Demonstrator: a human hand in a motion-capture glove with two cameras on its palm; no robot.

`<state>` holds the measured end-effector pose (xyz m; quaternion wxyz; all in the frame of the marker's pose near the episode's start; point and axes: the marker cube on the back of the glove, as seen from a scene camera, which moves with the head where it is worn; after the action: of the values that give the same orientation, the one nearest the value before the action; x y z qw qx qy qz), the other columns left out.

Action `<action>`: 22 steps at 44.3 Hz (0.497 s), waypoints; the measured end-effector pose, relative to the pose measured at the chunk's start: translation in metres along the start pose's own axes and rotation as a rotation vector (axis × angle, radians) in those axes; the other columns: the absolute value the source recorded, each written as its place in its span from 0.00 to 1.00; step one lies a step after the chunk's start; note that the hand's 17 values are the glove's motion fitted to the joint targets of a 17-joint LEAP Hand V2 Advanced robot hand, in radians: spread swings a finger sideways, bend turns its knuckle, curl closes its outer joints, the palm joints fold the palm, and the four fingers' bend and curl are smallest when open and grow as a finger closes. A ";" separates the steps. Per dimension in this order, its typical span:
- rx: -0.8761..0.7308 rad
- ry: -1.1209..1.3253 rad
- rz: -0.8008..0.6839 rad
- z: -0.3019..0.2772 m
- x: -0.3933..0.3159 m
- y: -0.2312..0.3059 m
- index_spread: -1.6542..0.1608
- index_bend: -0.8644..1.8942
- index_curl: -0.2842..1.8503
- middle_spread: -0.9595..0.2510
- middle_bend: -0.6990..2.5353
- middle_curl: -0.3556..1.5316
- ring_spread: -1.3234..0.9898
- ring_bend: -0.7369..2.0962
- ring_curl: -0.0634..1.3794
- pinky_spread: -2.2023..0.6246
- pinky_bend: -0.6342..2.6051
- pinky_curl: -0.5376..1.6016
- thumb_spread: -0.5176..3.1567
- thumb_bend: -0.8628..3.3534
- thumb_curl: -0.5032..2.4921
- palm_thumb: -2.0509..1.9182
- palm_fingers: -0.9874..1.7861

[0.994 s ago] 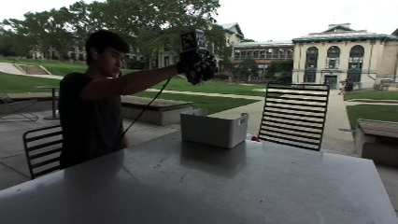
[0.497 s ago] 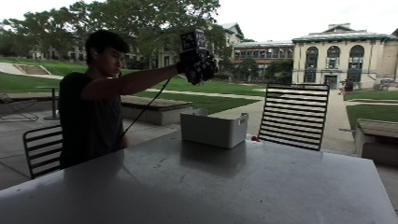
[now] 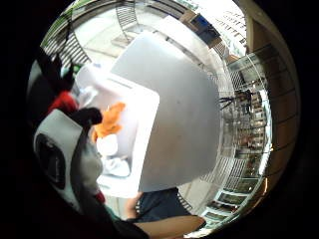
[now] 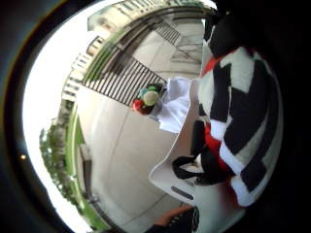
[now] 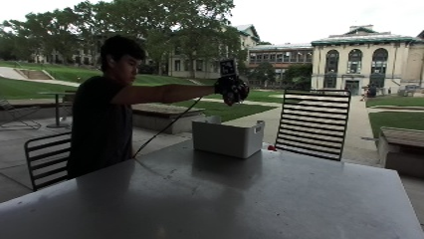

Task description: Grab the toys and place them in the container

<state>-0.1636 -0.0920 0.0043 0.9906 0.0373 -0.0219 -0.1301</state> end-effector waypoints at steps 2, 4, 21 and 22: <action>-0.063 -0.048 0.017 0.004 -0.001 0.001 0.68 0.33 0.36 0.38 0.39 0.58 0.39 0.67 0.39 0.62 0.53 0.45 0.34 0.22 0.54 0.66 0.63; -0.113 -0.086 0.032 0.008 -0.002 0.001 0.69 0.31 0.34 0.40 0.38 0.57 0.39 0.67 0.40 0.63 0.54 0.45 0.37 0.21 0.53 0.63 0.58; -0.157 -0.004 0.099 0.012 0.016 0.000 0.75 0.33 0.25 0.78 0.26 0.47 0.56 0.46 0.25 0.76 0.64 0.46 0.43 0.18 0.36 0.49 0.28; -0.155 -0.007 0.080 0.011 0.016 0.001 0.75 0.33 0.25 0.79 0.26 0.46 0.56 0.46 0.25 0.76 0.63 0.46 0.43 0.18 0.35 0.49 0.28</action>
<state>-0.1485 -0.0957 0.0163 0.9948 -0.0406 -0.0165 -0.0919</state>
